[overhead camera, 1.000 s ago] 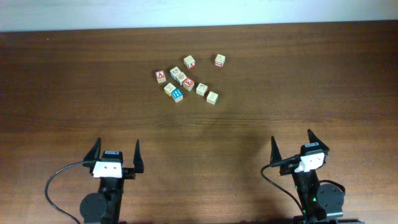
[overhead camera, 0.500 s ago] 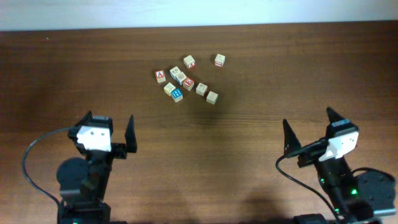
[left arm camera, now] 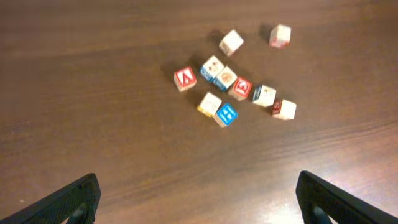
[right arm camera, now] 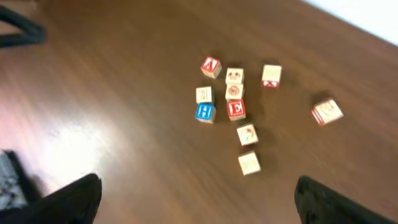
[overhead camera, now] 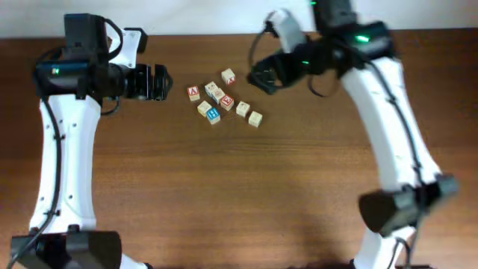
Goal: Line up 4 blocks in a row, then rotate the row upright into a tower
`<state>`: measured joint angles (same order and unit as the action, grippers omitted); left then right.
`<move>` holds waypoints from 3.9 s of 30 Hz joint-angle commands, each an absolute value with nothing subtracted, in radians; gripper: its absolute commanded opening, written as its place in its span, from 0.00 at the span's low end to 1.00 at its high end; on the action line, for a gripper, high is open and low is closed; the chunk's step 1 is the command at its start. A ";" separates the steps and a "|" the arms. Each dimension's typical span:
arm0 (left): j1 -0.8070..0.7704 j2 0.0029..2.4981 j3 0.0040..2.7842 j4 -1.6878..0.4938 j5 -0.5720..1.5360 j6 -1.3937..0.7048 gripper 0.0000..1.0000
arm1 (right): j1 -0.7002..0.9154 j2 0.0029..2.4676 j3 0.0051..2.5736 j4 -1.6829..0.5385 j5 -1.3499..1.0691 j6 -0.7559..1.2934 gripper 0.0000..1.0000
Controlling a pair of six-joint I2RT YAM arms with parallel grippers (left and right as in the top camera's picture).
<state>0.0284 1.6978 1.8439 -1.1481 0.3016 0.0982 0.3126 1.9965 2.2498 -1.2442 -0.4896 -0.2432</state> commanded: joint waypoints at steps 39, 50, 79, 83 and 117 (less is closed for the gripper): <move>0.029 1.750 1.866 -1.139 0.315 0.111 0.99 | 0.676 2.437 2.027 -1.240 -0.078 0.596 0.04; 0.029 1.750 1.866 -1.139 0.315 0.111 0.99 | 0.655 2.398 2.024 -1.223 -0.128 0.599 0.55; 0.029 1.750 1.866 -1.139 0.315 0.111 0.99 | 0.427 2.506 2.193 -1.280 -0.099 0.114 0.27; 0.029 1.750 1.866 -1.139 0.315 0.111 0.99 | 0.444 2.366 2.352 -1.510 -0.123 0.199 0.27; 0.029 1.750 1.866 -1.139 0.315 0.111 0.99 | 0.570 2.446 2.231 -0.918 -0.112 0.171 0.61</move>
